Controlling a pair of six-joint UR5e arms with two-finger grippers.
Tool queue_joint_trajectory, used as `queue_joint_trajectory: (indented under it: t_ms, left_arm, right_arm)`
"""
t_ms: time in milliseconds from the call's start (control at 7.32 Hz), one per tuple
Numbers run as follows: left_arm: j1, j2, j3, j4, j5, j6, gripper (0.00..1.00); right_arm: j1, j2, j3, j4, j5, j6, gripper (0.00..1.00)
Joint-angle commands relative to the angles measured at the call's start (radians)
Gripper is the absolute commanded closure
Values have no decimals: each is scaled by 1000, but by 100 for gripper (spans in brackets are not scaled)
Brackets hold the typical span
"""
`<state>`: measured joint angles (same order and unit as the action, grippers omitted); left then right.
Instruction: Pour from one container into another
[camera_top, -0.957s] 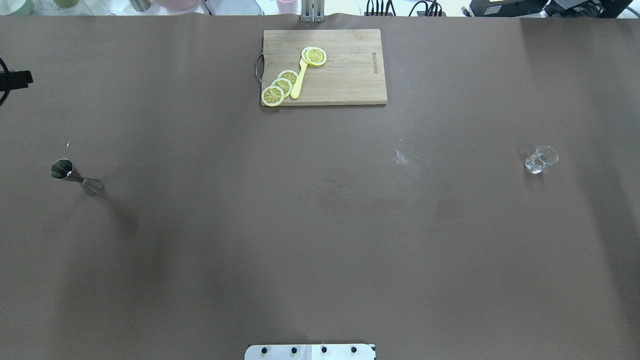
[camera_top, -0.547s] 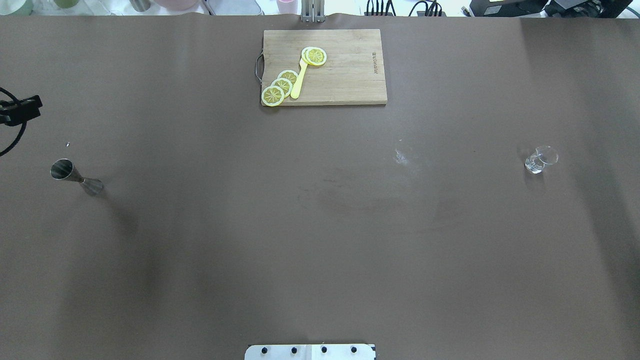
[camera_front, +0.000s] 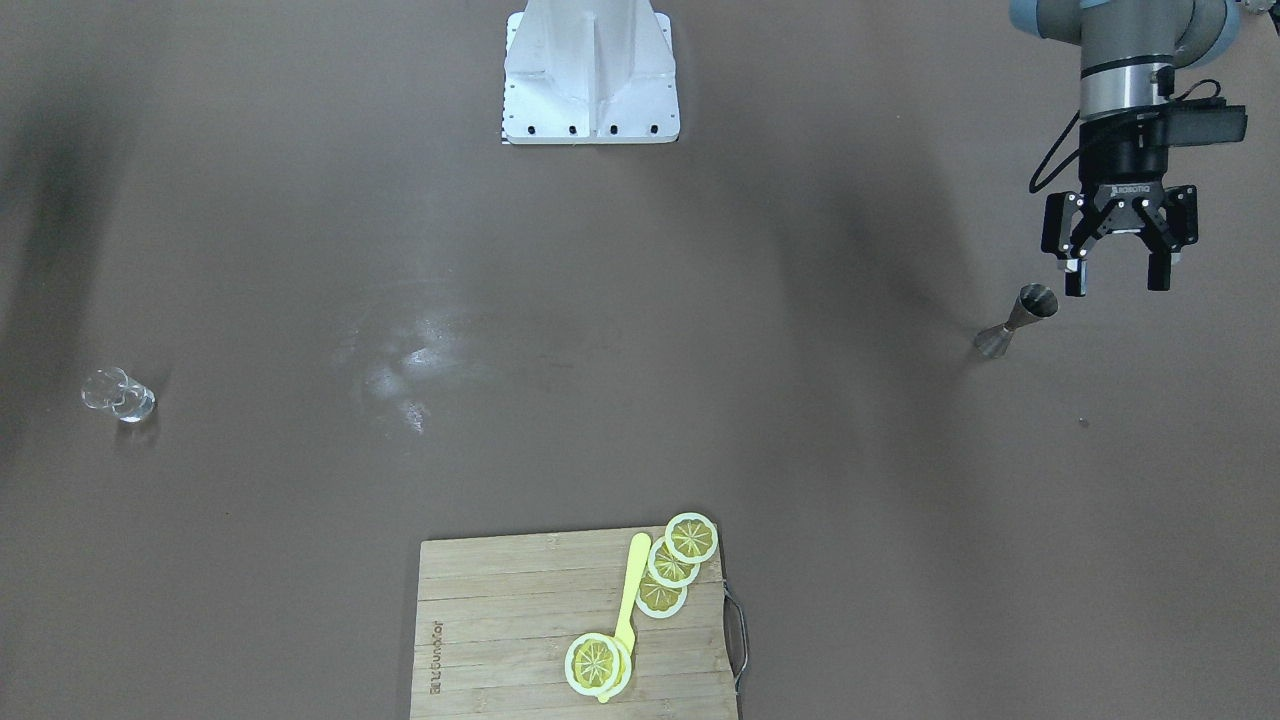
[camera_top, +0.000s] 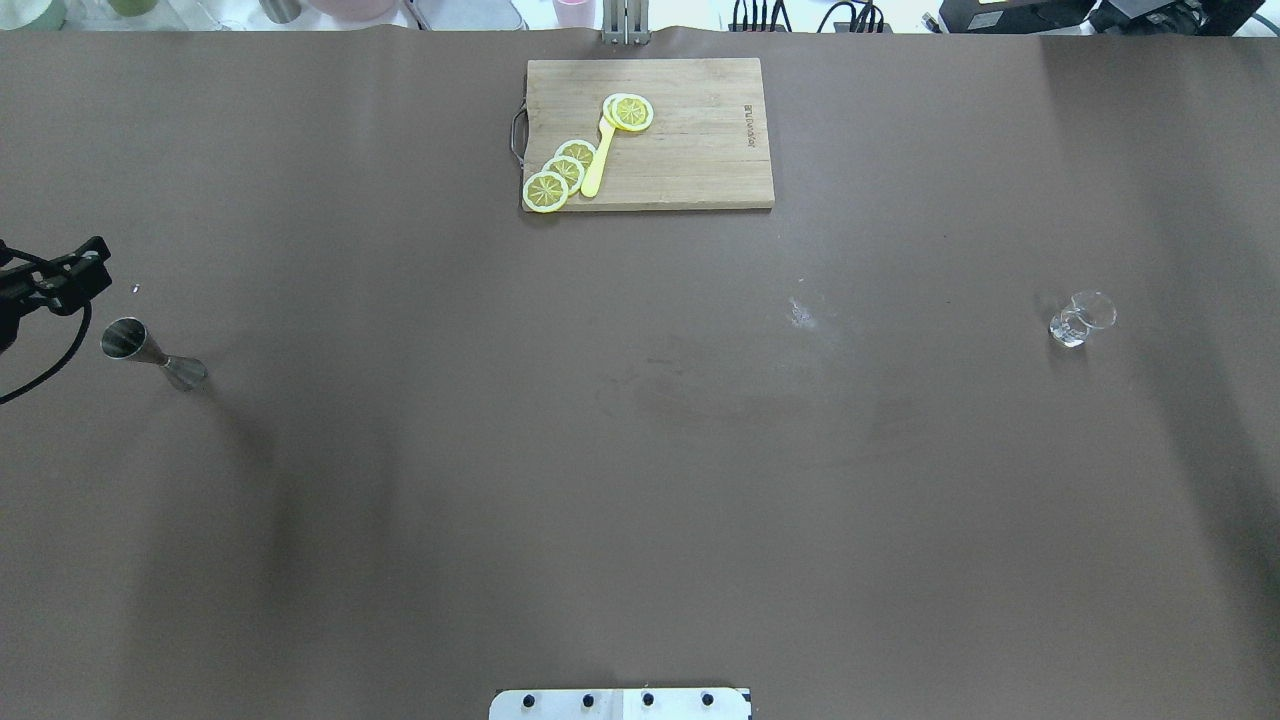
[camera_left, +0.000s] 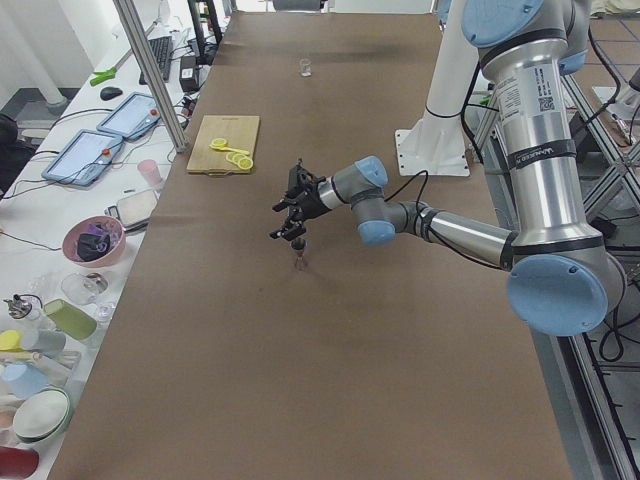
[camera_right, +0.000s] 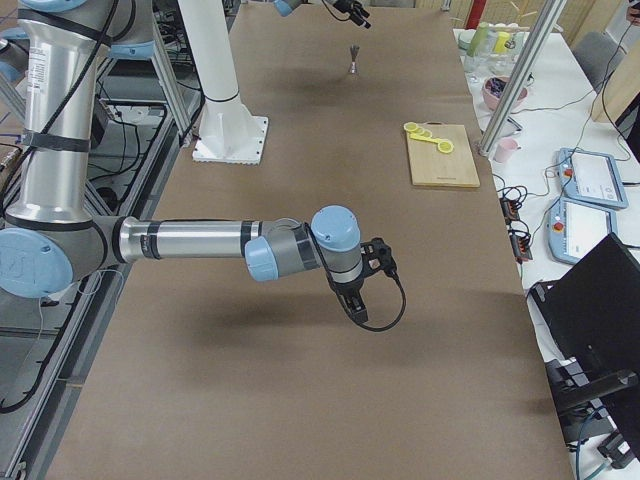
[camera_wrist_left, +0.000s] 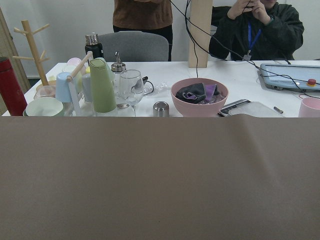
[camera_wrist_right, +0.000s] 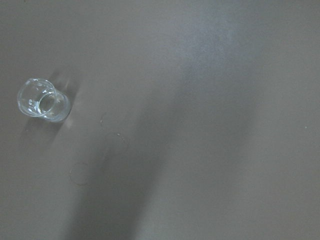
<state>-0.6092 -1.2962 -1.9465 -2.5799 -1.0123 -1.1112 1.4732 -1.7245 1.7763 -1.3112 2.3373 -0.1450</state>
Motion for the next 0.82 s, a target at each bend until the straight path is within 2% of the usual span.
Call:
queue_joint_trajectory:
  t_ms: [0, 273, 683]
  left_arm:
    - [127, 0, 91, -138, 180, -7, 3]
    - [195, -8, 162, -227, 272, -9, 3]
    - [279, -43, 288, -351, 375, -7, 3]
  right_arm:
    - [-24, 11, 3, 39, 7, 2, 0]
    - [-66, 6, -1, 130, 10, 13, 0]
    - [-121, 9, 3, 135, 80, 7, 0]
